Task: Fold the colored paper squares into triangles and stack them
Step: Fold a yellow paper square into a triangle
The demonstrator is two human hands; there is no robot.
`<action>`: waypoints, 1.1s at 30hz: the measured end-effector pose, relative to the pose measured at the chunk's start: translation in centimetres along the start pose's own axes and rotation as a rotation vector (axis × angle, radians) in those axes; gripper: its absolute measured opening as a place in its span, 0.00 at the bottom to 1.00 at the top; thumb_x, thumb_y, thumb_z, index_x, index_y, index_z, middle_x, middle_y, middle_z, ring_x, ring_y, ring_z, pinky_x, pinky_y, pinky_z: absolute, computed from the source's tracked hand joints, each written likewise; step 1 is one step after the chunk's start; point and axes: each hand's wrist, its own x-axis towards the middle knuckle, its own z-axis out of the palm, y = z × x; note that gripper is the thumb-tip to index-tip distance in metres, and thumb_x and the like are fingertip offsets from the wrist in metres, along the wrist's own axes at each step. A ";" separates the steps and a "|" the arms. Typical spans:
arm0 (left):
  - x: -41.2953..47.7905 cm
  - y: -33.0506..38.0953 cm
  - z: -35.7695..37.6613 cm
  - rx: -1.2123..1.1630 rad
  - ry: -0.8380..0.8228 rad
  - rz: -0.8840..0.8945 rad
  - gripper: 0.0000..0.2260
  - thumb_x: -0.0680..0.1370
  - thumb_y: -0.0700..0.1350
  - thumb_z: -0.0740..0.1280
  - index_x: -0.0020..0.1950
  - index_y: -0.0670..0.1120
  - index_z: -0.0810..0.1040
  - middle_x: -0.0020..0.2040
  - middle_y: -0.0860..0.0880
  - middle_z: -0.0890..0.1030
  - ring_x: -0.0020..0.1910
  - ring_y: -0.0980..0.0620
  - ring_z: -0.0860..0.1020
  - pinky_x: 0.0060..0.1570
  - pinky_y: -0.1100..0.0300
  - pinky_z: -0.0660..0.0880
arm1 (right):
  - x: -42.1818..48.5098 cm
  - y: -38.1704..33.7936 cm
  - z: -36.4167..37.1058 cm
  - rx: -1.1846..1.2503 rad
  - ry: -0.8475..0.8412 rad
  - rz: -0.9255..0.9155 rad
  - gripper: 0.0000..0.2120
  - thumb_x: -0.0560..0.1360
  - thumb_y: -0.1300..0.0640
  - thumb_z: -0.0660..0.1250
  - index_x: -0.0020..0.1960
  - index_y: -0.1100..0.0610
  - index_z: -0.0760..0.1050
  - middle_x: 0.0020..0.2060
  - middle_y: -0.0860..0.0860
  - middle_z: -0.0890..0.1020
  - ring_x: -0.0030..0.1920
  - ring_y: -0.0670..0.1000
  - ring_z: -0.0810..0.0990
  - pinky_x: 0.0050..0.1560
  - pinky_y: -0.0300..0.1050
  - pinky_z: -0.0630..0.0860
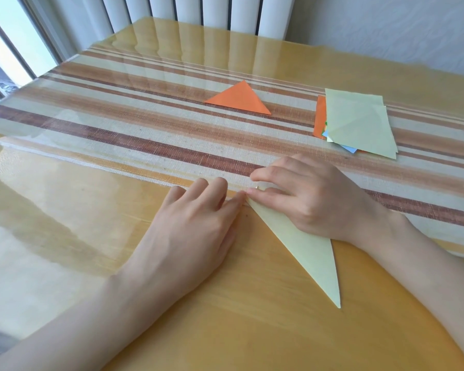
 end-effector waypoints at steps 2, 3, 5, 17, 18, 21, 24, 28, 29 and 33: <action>0.1 0.3 0.1 0.068 0.008 0.015 0.14 0.74 0.40 0.59 0.54 0.41 0.81 0.38 0.48 0.72 0.34 0.47 0.71 0.29 0.53 0.68 | 0.1 -0.2 0.1 0.002 0.008 0.008 0.14 0.80 0.68 0.59 0.54 0.61 0.83 0.45 0.58 0.82 0.44 0.58 0.79 0.46 0.48 0.70; 0.1 0.4 0.2 0.102 0.010 0.020 0.12 0.73 0.39 0.62 0.53 0.41 0.81 0.38 0.48 0.72 0.34 0.47 0.71 0.29 0.53 0.66 | 0.0 -0.2 0.1 0.004 0.013 0.024 0.15 0.81 0.68 0.57 0.53 0.61 0.83 0.44 0.57 0.82 0.44 0.58 0.78 0.45 0.48 0.69; 0.2 0.6 0.5 0.143 0.011 0.025 0.11 0.71 0.37 0.64 0.51 0.41 0.81 0.37 0.49 0.71 0.34 0.48 0.70 0.29 0.54 0.64 | -0.3 -0.4 0.1 0.005 0.008 0.069 0.17 0.81 0.67 0.55 0.51 0.61 0.83 0.43 0.56 0.82 0.44 0.57 0.77 0.45 0.48 0.67; 2.4 -1.3 0.6 -0.582 -0.011 -0.357 0.09 0.78 0.46 0.63 0.50 0.51 0.83 0.42 0.55 0.72 0.39 0.59 0.72 0.37 0.67 0.66 | -2.6 -5.7 -4.3 0.341 -0.145 0.996 0.29 0.72 0.36 0.55 0.58 0.55 0.79 0.51 0.46 0.74 0.55 0.47 0.66 0.58 0.42 0.63; 2.9 -1.3 0.7 -0.596 -0.017 -0.376 0.07 0.79 0.45 0.64 0.50 0.51 0.83 0.43 0.55 0.72 0.41 0.59 0.72 0.40 0.68 0.66 | -2.5 -5.9 -4.5 0.340 -0.185 1.026 0.32 0.70 0.33 0.55 0.60 0.55 0.78 0.52 0.45 0.73 0.56 0.47 0.65 0.59 0.42 0.63; 4.0 -1.3 1.2 -0.596 -0.080 -0.378 0.06 0.78 0.47 0.66 0.52 0.52 0.82 0.45 0.56 0.71 0.51 0.49 0.71 0.49 0.58 0.68 | -2.2 -6.2 -4.8 0.339 -0.256 1.051 0.29 0.71 0.35 0.63 0.64 0.53 0.74 0.57 0.45 0.70 0.60 0.46 0.61 0.62 0.42 0.60; 5.1 -1.4 1.3 -0.659 -0.140 -0.406 0.04 0.77 0.49 0.68 0.44 0.58 0.80 0.46 0.55 0.73 0.54 0.45 0.72 0.57 0.47 0.70 | -1.9 -6.5 -4.7 0.356 -0.217 1.053 0.20 0.73 0.44 0.69 0.60 0.53 0.74 0.57 0.45 0.69 0.60 0.47 0.61 0.62 0.39 0.58; 6.2 -1.5 0.9 -0.669 -0.234 -0.449 0.09 0.74 0.50 0.71 0.34 0.60 0.76 0.44 0.52 0.78 0.54 0.45 0.75 0.58 0.43 0.71 | -1.5 -6.4 -4.5 0.498 -0.134 1.135 0.14 0.70 0.51 0.73 0.49 0.48 0.70 0.52 0.44 0.69 0.57 0.46 0.62 0.57 0.38 0.59; 6.4 -1.5 0.8 -0.668 -0.260 -0.455 0.09 0.73 0.50 0.72 0.34 0.58 0.77 0.42 0.52 0.80 0.52 0.46 0.75 0.57 0.45 0.72 | -1.3 -6.4 -4.4 0.531 -0.110 1.154 0.13 0.70 0.54 0.73 0.47 0.47 0.70 0.50 0.43 0.70 0.56 0.46 0.63 0.57 0.39 0.60; 6.5 -1.8 -0.3 -0.858 -0.301 -0.496 0.07 0.75 0.45 0.72 0.40 0.43 0.80 0.33 0.53 0.78 0.33 0.60 0.76 0.35 0.68 0.71 | -0.8 -6.4 -4.5 0.390 0.071 1.112 0.08 0.70 0.60 0.73 0.41 0.50 0.76 0.47 0.46 0.75 0.55 0.50 0.66 0.61 0.44 0.62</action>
